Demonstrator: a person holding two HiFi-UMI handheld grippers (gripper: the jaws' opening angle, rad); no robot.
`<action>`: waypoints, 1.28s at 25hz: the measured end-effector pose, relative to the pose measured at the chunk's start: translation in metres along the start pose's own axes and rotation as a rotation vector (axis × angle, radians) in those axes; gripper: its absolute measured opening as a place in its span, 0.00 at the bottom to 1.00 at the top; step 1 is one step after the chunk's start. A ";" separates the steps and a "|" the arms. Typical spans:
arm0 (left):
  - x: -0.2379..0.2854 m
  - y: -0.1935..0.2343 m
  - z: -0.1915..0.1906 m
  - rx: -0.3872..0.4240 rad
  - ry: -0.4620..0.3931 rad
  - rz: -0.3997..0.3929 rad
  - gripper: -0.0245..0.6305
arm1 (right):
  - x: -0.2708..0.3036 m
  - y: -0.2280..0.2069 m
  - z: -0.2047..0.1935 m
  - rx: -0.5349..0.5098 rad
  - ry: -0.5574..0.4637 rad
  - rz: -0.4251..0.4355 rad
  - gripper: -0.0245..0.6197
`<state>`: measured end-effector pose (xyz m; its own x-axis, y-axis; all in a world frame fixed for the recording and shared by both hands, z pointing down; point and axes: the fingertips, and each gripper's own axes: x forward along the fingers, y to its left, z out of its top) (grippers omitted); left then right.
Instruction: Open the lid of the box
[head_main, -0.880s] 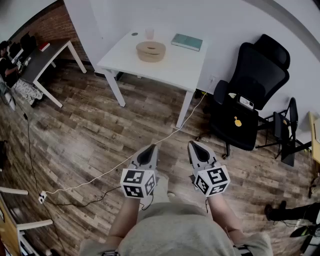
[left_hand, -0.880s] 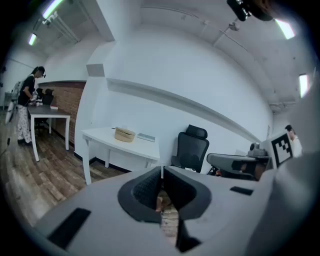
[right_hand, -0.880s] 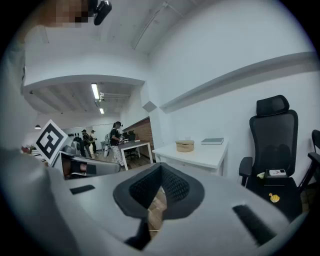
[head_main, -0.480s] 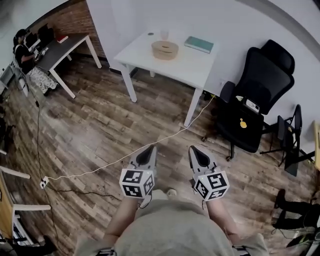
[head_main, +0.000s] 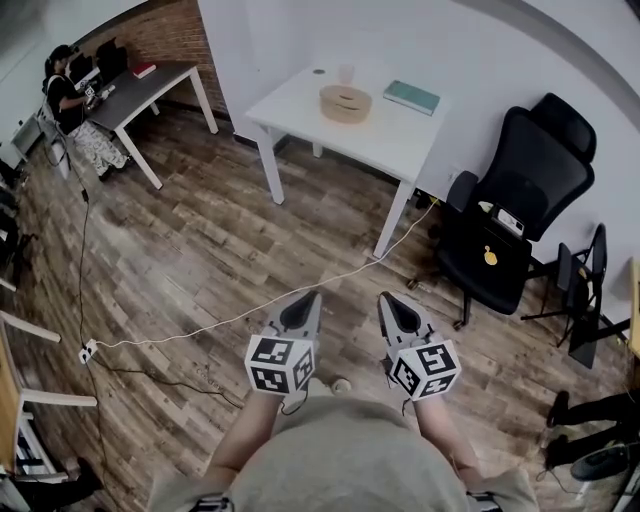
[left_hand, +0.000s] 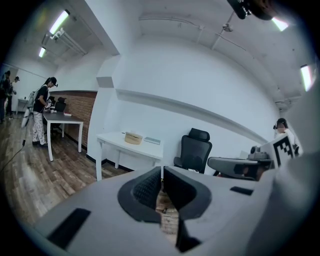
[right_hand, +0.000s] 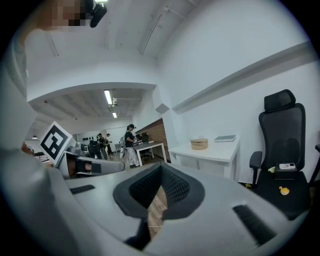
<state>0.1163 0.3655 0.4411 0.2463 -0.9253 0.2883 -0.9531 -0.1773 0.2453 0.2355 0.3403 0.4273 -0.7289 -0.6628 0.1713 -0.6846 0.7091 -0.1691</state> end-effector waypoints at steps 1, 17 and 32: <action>0.000 -0.002 0.000 0.001 -0.002 -0.001 0.06 | -0.001 -0.001 0.000 0.004 -0.001 -0.001 0.04; 0.007 -0.030 -0.005 0.011 -0.003 -0.037 0.16 | -0.016 -0.018 -0.012 0.013 0.030 0.011 0.12; 0.053 -0.007 0.005 0.018 -0.003 -0.017 0.29 | 0.022 -0.056 -0.003 0.016 0.036 0.000 0.29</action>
<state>0.1350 0.3160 0.4496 0.2617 -0.9233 0.2811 -0.9519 -0.1988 0.2333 0.2577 0.2865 0.4433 -0.7282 -0.6535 0.2066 -0.6849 0.7048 -0.1849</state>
